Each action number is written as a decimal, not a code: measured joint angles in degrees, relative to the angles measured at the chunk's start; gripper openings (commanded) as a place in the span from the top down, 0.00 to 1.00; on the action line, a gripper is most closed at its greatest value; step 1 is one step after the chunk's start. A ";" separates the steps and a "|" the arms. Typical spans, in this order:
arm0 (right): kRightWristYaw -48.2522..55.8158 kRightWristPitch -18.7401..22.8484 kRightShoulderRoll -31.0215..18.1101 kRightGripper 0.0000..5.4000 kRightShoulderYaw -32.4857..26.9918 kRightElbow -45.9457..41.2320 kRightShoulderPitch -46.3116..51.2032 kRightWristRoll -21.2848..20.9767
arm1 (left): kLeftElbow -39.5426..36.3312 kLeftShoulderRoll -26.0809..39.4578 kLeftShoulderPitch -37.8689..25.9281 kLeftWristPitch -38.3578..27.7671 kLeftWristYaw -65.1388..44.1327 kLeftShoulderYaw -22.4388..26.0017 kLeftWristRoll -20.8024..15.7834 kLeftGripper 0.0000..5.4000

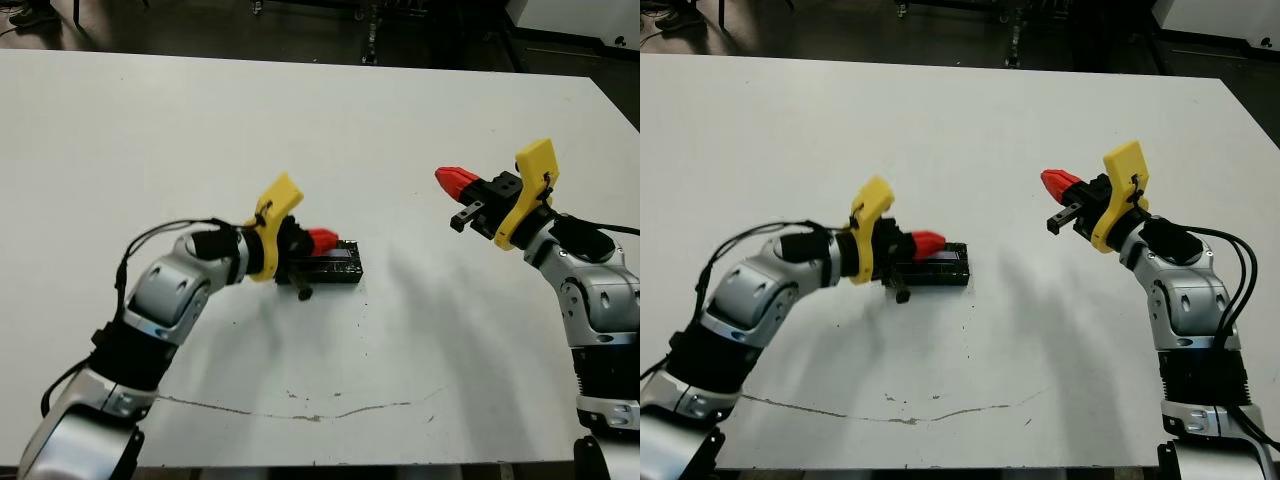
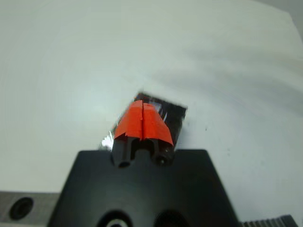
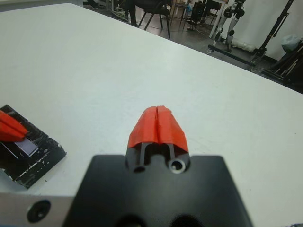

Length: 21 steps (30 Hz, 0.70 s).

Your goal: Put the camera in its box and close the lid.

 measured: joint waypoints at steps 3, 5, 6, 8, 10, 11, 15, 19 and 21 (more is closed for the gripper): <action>-0.09 0.04 0.00 1.00 -0.03 -0.25 0.05 0.06 | 1.48 0.12 1.06 -3.38 -0.76 -0.01 0.66 1.00; -0.10 0.05 0.00 1.00 -0.02 -0.33 0.05 0.07 | 1.92 0.15 1.18 -3.50 -0.78 0.02 0.67 1.00; -0.10 0.05 0.00 1.00 -0.02 -0.34 0.05 0.07 | 2.14 0.22 1.26 -3.50 -0.78 -0.01 0.75 1.00; -0.09 0.05 -0.01 1.00 -0.03 -0.35 0.06 0.10 | 2.41 0.35 1.58 -3.52 -0.74 -0.20 0.95 1.00; -0.10 0.26 -0.01 1.00 -0.07 -0.35 0.08 0.14 | 2.46 0.40 1.80 -3.51 -0.52 -0.25 1.19 1.00; -0.13 0.53 -0.01 1.00 -0.07 -0.36 0.09 0.14 | 2.43 0.40 1.99 -3.56 -0.35 -0.32 1.38 1.00; -0.15 0.93 -0.01 1.00 -0.08 -0.40 0.12 0.25 | 2.22 0.42 2.46 -4.04 -0.03 -0.47 1.95 1.00; -0.13 0.92 -0.01 1.00 -0.08 -0.40 0.13 0.31 | 2.11 0.46 2.61 -4.29 -0.08 -0.47 2.00 1.00; -0.13 0.93 -0.01 1.00 -0.07 -0.40 0.13 0.31 | 2.13 0.46 2.56 -4.26 -0.12 -0.46 1.99 1.00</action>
